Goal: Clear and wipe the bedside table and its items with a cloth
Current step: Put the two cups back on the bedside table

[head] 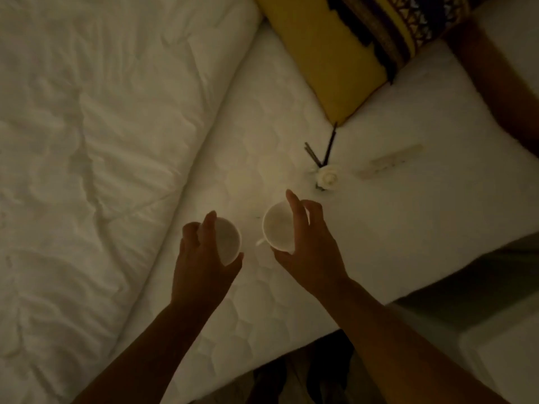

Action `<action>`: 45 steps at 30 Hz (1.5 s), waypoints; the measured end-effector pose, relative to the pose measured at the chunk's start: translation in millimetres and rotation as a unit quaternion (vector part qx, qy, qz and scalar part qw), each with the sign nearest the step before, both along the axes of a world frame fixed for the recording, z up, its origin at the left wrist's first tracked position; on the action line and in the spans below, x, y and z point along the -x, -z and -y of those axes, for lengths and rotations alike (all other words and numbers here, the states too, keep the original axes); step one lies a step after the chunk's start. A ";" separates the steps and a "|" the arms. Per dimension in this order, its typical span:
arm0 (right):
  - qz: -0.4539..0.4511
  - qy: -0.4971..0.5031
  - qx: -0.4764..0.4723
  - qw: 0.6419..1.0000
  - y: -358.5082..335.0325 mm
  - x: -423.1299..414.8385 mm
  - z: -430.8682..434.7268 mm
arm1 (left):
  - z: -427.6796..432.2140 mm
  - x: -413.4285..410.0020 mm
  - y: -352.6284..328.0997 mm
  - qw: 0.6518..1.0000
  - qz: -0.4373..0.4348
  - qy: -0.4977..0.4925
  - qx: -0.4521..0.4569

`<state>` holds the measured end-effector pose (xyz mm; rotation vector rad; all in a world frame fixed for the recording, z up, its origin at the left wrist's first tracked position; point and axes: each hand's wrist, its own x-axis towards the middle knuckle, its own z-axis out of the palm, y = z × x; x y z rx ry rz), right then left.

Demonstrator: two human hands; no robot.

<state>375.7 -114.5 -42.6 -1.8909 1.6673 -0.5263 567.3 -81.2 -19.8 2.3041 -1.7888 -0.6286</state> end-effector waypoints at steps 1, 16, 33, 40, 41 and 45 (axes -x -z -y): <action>0.008 0.016 -0.004 1.000 -2.0 10.1 -10.7 | -2.5 7.7 -4.9 1.000 0.000 0.021 -0.006; 0.039 0.412 -0.017 0.910 -28.4 261.9 -150.7 | -2.5 294.0 -5.9 0.912 -0.107 0.394 -0.037; -0.020 0.655 0.041 0.754 -3.8 527.2 -227.0 | -36.4 632.8 16.0 0.806 -0.097 0.583 0.018; -0.017 0.675 0.045 0.736 9.0 554.2 -222.2 | -20.7 671.7 31.3 0.799 -0.139 0.583 0.040; -0.015 0.677 0.042 0.734 10.0 554.7 -220.6 | -19.3 674.2 32.7 0.797 -0.140 0.586 0.045; -0.030 0.677 0.029 0.735 12.1 552.4 -215.0 | -16.9 673.1 36.6 0.778 -0.135 0.611 0.060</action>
